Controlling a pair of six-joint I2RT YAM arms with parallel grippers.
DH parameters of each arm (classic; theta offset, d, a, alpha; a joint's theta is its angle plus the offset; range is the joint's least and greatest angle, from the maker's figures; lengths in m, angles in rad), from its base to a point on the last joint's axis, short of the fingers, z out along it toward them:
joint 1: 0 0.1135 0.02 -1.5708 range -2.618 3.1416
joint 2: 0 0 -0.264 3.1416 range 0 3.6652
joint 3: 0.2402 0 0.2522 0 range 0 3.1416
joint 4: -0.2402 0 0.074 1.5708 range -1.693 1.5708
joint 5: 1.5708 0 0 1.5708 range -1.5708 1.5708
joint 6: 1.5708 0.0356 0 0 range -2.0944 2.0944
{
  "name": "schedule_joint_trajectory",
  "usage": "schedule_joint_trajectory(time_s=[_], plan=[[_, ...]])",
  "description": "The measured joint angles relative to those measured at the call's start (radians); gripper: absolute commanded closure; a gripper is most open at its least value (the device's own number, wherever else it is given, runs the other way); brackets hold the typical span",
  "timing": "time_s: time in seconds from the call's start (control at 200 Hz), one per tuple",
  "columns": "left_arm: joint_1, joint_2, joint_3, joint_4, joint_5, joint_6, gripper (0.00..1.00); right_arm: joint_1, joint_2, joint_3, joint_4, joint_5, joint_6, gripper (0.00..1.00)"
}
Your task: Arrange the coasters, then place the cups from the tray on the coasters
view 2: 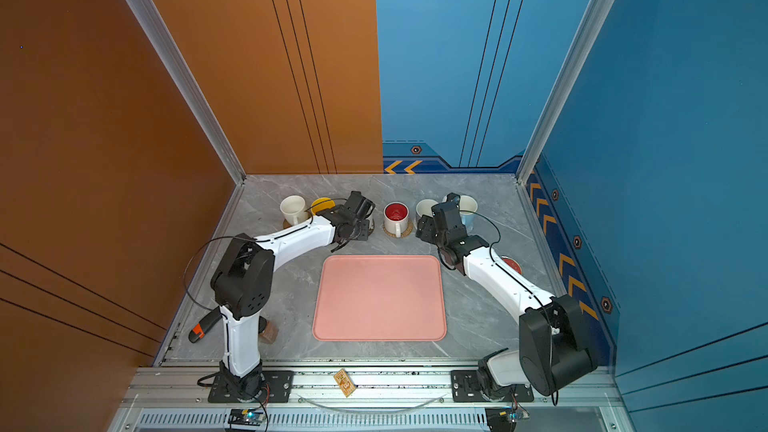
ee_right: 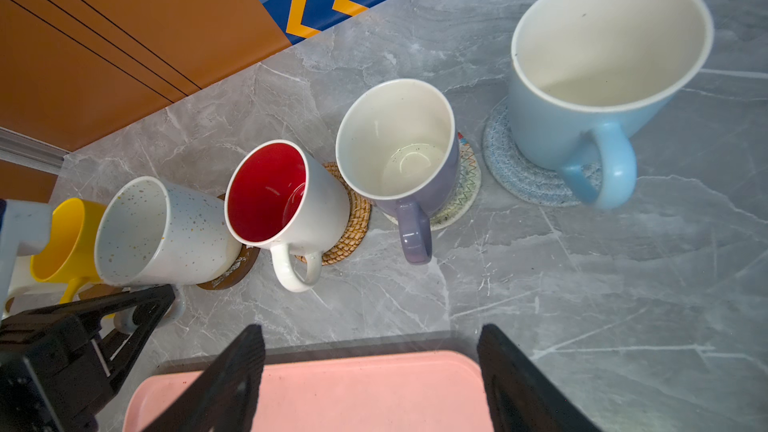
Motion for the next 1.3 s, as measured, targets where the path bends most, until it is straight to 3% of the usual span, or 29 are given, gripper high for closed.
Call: schedule_joint_trajectory(time_s=[0.11,0.345,0.856,1.096,1.227,1.297], plan=[[0.0,0.0,0.0,0.0,0.0,0.0,1.0,-0.001,0.0,0.0,0.0,0.0,0.0,0.21],[0.0,0.007,0.016,-0.021,-0.004,-0.001,0.74,-0.003,0.0,0.0,0.006,0.0,0.0,0.21],[-0.003,-0.007,0.05,-0.026,-0.046,-0.003,0.39,-0.016,-0.007,-0.002,0.001,0.0,-0.004,0.2],[-0.021,-0.241,-0.029,-0.029,-0.089,0.039,0.27,-0.108,-0.184,-0.062,-0.056,0.005,-0.075,0.11],[-0.021,-0.433,-0.11,-0.018,-0.161,0.13,0.2,-0.225,-0.307,-0.116,-0.076,0.015,-0.145,0.0],[-0.012,-0.528,-0.18,0.002,-0.21,0.184,0.16,-0.304,-0.348,-0.147,-0.08,0.02,-0.18,0.0]])
